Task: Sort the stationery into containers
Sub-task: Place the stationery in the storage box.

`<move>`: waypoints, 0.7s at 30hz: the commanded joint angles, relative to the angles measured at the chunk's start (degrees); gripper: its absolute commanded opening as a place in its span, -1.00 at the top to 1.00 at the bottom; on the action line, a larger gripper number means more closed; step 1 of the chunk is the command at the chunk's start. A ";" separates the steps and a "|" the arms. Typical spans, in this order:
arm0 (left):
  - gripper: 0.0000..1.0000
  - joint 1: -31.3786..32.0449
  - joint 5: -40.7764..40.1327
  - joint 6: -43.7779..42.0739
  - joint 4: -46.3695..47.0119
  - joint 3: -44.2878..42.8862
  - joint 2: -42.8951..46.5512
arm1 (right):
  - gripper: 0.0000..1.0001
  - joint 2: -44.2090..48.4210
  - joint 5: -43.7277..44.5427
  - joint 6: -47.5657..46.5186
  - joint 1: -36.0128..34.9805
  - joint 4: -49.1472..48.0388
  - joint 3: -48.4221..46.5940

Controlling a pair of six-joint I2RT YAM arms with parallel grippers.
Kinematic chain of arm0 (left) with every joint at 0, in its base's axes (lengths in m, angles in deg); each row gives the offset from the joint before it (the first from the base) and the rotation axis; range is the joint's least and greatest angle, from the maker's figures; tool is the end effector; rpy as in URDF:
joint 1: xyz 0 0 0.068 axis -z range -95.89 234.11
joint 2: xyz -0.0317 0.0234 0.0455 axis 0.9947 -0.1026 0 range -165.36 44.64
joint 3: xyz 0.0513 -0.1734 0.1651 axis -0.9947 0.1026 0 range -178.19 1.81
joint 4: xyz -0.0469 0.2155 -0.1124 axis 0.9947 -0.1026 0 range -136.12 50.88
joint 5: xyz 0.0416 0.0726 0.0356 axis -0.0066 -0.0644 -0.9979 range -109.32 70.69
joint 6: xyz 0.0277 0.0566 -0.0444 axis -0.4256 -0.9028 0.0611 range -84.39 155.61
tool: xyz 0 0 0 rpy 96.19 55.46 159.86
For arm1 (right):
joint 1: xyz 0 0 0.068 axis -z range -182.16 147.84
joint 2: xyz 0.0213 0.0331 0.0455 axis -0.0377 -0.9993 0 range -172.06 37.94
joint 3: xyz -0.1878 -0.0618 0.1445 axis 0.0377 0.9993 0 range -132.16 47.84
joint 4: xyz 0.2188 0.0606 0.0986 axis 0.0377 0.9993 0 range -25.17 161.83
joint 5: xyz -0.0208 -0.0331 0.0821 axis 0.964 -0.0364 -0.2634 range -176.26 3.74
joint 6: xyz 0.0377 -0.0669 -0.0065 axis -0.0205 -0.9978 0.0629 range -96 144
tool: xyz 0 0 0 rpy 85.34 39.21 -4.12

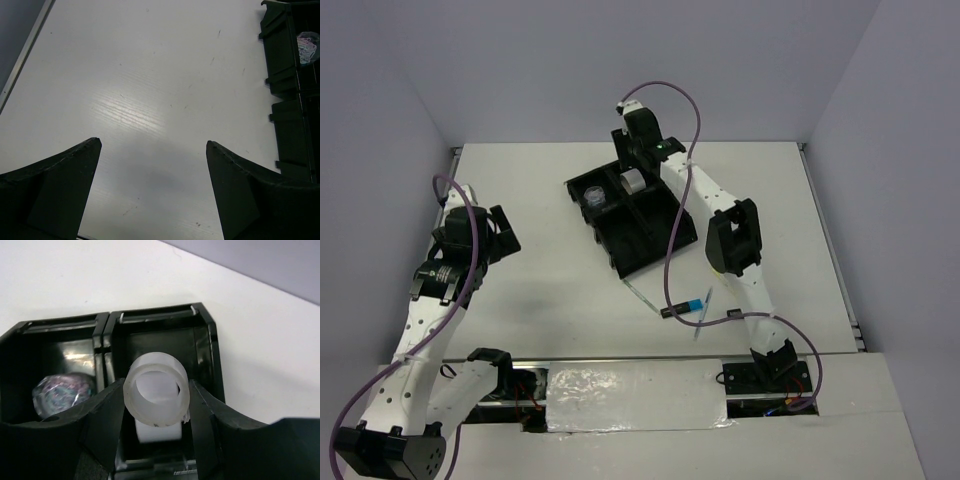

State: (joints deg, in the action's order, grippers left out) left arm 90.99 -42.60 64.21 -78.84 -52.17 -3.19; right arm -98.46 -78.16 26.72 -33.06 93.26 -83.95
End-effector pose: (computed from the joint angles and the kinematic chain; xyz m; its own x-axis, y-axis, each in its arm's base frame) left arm 0.1982 0.0021 0.2977 -0.3782 -0.3972 -0.8362 -0.4532 0.8670 -0.2069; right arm 0.4688 0.2699 0.2410 -0.4867 -0.2365 -0.8409 -0.3845 0.9224 -0.0369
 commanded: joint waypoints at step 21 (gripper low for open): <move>-0.99 -0.37 2.19 -1.53 2.19 0.54 -0.51 | -0.50 -10.55 0.69 -12.65 1.54 -11.55 -9.19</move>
State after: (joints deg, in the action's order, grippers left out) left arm 90.99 -40.96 64.03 -78.49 -52.17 -3.87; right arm -108.25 -78.05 15.86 -32.01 85.00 -90.01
